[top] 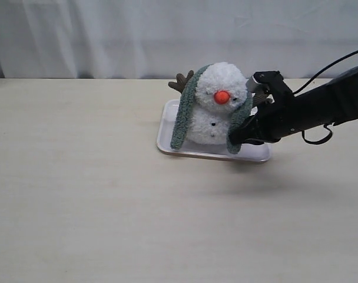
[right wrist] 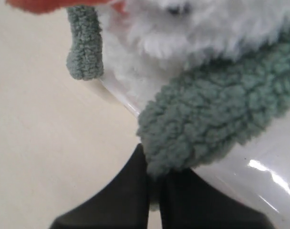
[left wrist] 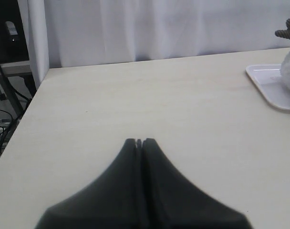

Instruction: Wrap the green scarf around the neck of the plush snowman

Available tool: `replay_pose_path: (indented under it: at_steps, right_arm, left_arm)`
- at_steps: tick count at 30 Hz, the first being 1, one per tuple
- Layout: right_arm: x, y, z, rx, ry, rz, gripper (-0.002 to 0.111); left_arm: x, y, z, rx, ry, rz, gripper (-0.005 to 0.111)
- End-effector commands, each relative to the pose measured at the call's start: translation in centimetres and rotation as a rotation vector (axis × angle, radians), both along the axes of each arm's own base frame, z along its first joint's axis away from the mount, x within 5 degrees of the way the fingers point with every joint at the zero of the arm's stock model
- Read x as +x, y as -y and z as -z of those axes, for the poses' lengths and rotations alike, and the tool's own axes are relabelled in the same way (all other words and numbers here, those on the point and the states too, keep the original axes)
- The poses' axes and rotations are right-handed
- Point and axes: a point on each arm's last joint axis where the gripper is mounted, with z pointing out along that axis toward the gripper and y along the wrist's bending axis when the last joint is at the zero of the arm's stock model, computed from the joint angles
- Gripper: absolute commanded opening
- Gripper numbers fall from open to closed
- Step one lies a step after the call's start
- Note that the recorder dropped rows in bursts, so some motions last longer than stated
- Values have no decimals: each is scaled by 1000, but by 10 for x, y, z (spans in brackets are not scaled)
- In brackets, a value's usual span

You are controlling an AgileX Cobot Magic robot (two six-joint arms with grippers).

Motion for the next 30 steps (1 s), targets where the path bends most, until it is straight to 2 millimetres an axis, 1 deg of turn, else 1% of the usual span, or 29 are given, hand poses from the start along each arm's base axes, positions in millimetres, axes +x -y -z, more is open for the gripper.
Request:
replay_pose_path:
  at_steps: [1, 8, 10, 12, 16, 18, 20, 24, 27, 30]
  right_arm:
    - [-1, 1, 15, -6, -42, -10, 4]
    - [-1, 1, 15, -13, -35, -31, 4]
    - [-1, 1, 15, -15, -34, -33, 6]
    - [-1, 1, 15, -15, -34, -33, 13]
    - [-1, 1, 15, -14, -35, -29, 34]
    - [-1, 1, 10, -12, -25, -26, 44]
    - [-2, 1, 4, -13, -11, -26, 51]
    - [-5, 5, -14, -52, 11, -20, 57]
    - [-9, 10, -26, -102, 7, -2, 57]
    - [-15, 12, -30, -119, -46, 14, 57]
  left_arm:
    - [0, 0, -1, -9, 12, -5, 0]
    - [0, 0, -1, -9, 12, -5, 0]
    - [0, 0, -1, -9, 12, -5, 0]
    - [0, 0, -1, -9, 12, -5, 0]
    - [0, 0, 0, -8, 10, -5, 0]
    - [0, 0, 0, -8, 10, -5, 0]
    - [0, 0, 0, -8, 10, -5, 0]
    - [0, 0, 0, -8, 10, -5, 0]
    - [0, 0, 0, -8, 10, -5, 0]
    - [0, 0, 0, -8, 10, -5, 0]
